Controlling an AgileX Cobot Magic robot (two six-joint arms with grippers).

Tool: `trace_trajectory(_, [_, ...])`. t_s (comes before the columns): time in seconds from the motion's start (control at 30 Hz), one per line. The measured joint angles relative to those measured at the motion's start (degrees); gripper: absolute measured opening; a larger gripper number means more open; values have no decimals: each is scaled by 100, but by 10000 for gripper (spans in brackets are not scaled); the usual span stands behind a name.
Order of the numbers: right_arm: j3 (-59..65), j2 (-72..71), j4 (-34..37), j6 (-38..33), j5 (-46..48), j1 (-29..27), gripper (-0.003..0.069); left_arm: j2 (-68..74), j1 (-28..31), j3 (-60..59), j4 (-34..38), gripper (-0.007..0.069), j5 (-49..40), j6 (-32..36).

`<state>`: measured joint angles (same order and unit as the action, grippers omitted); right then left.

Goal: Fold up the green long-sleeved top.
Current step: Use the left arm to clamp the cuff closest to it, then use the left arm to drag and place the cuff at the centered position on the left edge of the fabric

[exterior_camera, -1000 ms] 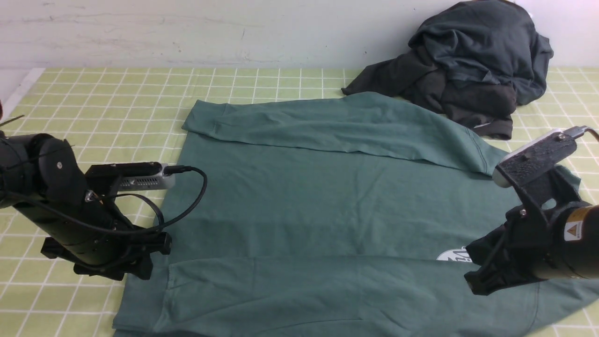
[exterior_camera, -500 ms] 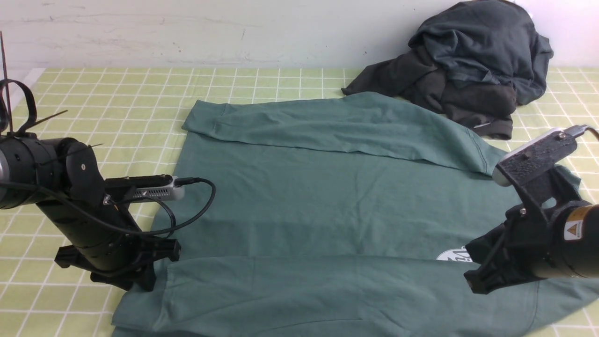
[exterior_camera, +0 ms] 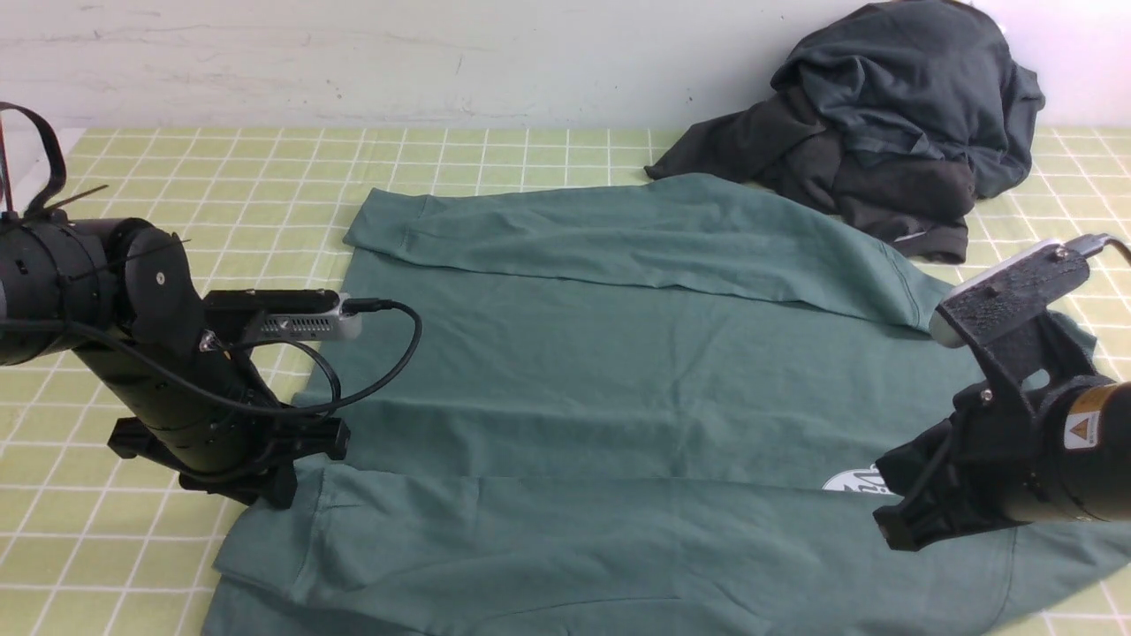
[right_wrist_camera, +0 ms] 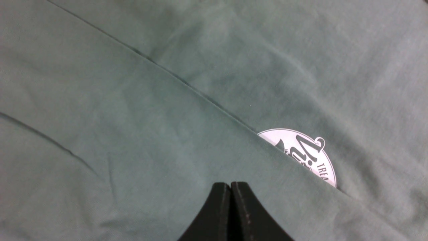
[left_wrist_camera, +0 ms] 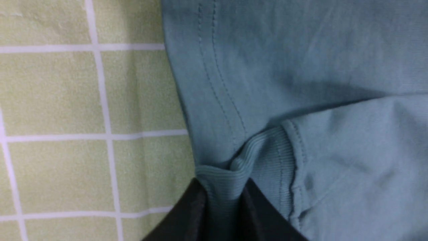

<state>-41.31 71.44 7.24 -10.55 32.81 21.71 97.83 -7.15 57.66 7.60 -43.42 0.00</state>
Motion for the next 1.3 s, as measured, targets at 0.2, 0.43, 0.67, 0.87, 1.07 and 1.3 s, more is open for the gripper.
trace_trajectory(0.2, [-4,0,15,0,0,0,-14,0,0,5,-43,164,-148,0])
trace_trajectory(0.43, [-11,0,15,0,0,0,-14,0,0,11,-73,23,-175,0])
trace_trajectory(0.67, [-11,0,15,10,0,0,-14,-163,-224,658,-65,20,-803,208])
trace_trajectory(0.87, [-11,0,15,10,0,0,-14,-182,-306,1511,-60,20,-1269,317])
trace_trajectory(1.07, [-11,0,-147,10,0,0,-14,-182,-522,2876,-59,20,-1085,534])
trace_trajectory(1.3, [-11,0,-516,10,24,0,-14,-32,-522,3392,-694,20,-664,327])
